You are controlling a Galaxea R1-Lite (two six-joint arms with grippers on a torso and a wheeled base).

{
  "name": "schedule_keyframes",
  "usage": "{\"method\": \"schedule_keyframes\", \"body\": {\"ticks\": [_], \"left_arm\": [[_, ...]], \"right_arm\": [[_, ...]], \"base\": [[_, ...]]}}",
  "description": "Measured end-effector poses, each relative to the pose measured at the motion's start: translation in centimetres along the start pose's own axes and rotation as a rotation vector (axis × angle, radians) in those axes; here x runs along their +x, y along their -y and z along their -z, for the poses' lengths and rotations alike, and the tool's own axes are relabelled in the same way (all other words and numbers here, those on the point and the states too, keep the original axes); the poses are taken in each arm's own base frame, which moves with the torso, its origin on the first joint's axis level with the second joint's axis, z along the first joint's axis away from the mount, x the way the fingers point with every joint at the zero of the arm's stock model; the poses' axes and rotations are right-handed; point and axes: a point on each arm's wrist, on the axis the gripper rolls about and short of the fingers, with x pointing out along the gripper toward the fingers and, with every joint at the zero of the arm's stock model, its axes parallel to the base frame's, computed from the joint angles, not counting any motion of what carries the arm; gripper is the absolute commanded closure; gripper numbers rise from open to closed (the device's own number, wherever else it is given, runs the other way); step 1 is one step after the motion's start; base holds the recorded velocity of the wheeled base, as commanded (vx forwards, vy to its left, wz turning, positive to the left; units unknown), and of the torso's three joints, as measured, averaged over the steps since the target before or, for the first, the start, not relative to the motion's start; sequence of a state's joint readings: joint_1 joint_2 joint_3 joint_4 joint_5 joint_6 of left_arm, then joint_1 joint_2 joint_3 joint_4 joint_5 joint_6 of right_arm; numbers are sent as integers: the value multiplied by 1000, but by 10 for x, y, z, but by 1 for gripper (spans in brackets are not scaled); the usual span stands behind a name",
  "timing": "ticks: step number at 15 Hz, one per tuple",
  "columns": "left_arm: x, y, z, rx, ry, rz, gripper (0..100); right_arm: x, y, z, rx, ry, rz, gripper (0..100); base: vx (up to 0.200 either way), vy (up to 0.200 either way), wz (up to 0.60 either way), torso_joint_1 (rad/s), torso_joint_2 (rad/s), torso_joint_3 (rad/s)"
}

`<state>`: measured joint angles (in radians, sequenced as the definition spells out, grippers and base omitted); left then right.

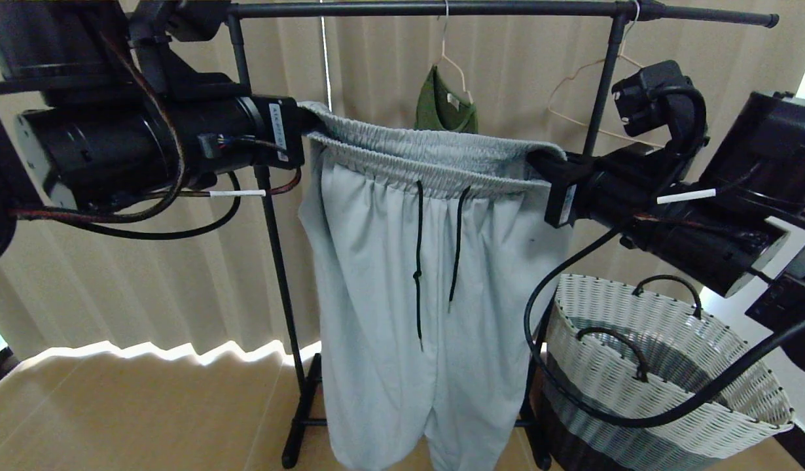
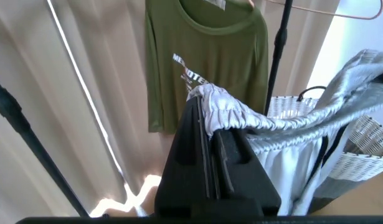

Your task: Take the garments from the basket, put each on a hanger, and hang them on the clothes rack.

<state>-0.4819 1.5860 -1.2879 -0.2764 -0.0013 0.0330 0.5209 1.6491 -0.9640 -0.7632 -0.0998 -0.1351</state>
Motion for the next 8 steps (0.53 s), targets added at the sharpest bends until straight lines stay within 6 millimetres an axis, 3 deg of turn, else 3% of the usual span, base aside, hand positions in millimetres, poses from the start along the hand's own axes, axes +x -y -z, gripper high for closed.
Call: {"method": "schedule_keyframes", "body": {"ticks": [4,8], "left_arm": [[6,1,10,-2,-43,-2,100],[-7,1,22,-1,-100,0,100]], "right_arm": [[-2,5,-22,4,12,13,100],[3,15,-34,7,50,44,100]], "base": [[0,0,0,0,0,0],[0,0,0,0,0,0]]}}
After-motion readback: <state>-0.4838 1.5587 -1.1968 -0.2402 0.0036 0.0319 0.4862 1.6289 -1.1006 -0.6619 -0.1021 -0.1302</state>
